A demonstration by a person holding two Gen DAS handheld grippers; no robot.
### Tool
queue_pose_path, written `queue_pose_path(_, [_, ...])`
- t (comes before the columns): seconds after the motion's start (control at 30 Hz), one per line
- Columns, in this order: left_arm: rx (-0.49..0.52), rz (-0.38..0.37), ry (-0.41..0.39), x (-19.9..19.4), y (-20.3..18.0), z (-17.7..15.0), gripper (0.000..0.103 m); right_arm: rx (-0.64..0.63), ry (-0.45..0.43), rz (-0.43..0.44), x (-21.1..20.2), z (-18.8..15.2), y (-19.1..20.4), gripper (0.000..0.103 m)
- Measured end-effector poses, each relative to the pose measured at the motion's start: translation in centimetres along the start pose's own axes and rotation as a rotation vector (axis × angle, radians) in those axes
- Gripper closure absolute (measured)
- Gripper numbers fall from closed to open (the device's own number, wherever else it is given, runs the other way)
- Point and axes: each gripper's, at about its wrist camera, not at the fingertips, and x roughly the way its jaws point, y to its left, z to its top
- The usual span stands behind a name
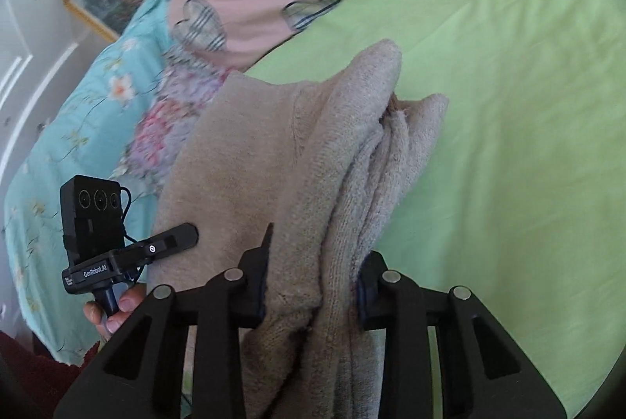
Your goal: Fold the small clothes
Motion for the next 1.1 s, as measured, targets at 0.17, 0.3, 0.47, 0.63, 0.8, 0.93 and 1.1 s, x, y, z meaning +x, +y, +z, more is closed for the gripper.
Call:
queue_pose_path(0.17, [-0.064, 0.050, 0.047, -0.7, 4.5, -3.0, 0.051, 0.002, 0.068, 0.005, 4.6, -2.6, 1.7, 0.070])
queue_pose_path(0.3, [-0.147, 0.005, 0.046, -0.5, 6.9, -4.7, 0.039, 0.013, 0.068, -0.054, 5.0, -3.8, 1.4, 0.059])
queue_pose_path(0.47, [-0.172, -0.001, 0.010, -2.5, 8.2, -4.2, 0.035, -0.023, 0.030, -0.187, 2.8, -2.7, 2.8, 0.044])
queue_pose_path(0.63, [-0.215, 0.027, -0.023, -3.6, 9.4, -3.0, 0.034, -0.056, -0.043, -0.241, 2.7, 0.5, 4.5, 0.046])
queue_pose_path(0.8, [-0.201, 0.051, 0.032, -1.7, 8.3, -3.6, 0.038, -0.033, -0.007, -0.255, 6.1, 2.8, 4.0, 0.091])
queue_pose_path(0.93, [-0.167, 0.069, 0.052, -1.5, 7.4, -3.9, 0.033, -0.095, -0.072, -0.193, 3.3, 2.0, 5.8, 0.094])
queue_pose_path(1.1, [-0.197, 0.047, 0.060, 0.2, 8.9, -0.6, 0.025, -0.052, -0.082, -0.193, 1.0, 1.2, 3.7, 0.094])
